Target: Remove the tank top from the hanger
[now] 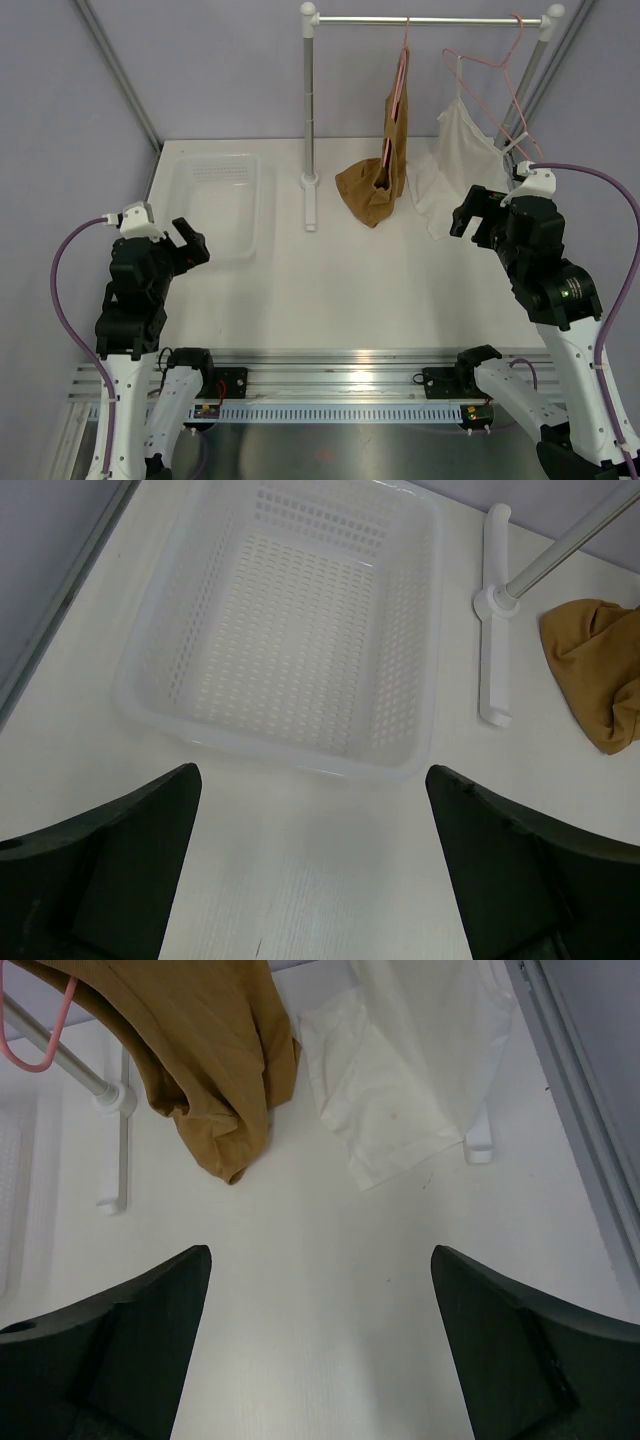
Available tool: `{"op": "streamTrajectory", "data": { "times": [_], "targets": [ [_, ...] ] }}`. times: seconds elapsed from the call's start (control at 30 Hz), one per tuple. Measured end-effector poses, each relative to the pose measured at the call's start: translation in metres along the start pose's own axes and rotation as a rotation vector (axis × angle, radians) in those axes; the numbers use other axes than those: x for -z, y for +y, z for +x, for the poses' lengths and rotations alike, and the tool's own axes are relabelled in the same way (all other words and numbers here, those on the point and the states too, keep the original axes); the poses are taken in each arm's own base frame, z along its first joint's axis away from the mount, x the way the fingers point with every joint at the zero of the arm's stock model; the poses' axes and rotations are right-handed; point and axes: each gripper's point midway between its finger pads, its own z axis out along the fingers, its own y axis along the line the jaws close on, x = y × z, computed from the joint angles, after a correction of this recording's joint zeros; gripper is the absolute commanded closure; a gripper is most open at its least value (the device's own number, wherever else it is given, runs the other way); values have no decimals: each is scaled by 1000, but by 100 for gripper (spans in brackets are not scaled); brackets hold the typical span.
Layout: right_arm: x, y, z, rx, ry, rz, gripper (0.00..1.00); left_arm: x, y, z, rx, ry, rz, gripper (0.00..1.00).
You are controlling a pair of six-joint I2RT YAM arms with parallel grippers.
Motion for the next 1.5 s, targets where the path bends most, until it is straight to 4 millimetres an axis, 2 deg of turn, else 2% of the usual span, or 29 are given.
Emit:
{"op": "streamTrajectory", "data": {
  "times": [0.13,0.2,0.33,0.4,0.53,0.57,0.77,0.83,1.0,1.1,1.2,1.27,1.4,1.43,1.5],
  "targets": [
    [1,3,-4,-6,-15,-16,1,0,0,0,0,0,0,1],
    [3,10,-12,-22,-51,-55,0,0,0,0,0,0,0,1],
    [3,33,-26,-62,-87,-162,0,0,0,0,1,0,-1,1],
    [-5,51,-35,-78,-72,-223,1,0,0,0,1,0,-2,1],
    [-40,89,-56,-104,-33,-311,0,0,1,0,1,-1,-3,1],
    [-54,98,-58,-111,-14,-320,0,0,1,0,1,-1,-2,1],
    [-111,123,-56,-122,72,-320,12,0,1,0,1,0,-2,1],
    [-123,134,-68,-119,63,-328,14,0,0,0,1,1,-1,1],
    [-140,157,-96,-94,15,-349,20,-1,-1,1,1,7,6,1],
    [-154,165,-114,-73,-14,-324,24,-2,-1,2,1,11,8,1],
    [-176,170,-127,-37,-49,-265,28,-2,-2,1,1,10,10,1],
    [-194,174,-125,-3,-53,-212,31,-2,-2,1,1,10,13,1],
    [-224,184,-110,90,-31,-118,46,-2,-4,2,1,15,20,1],
    [-229,183,-107,104,-27,-96,55,-3,-4,2,1,17,20,1],
    [-238,181,-98,145,-15,-45,59,-3,-5,3,1,20,24,1]
  ]
}}
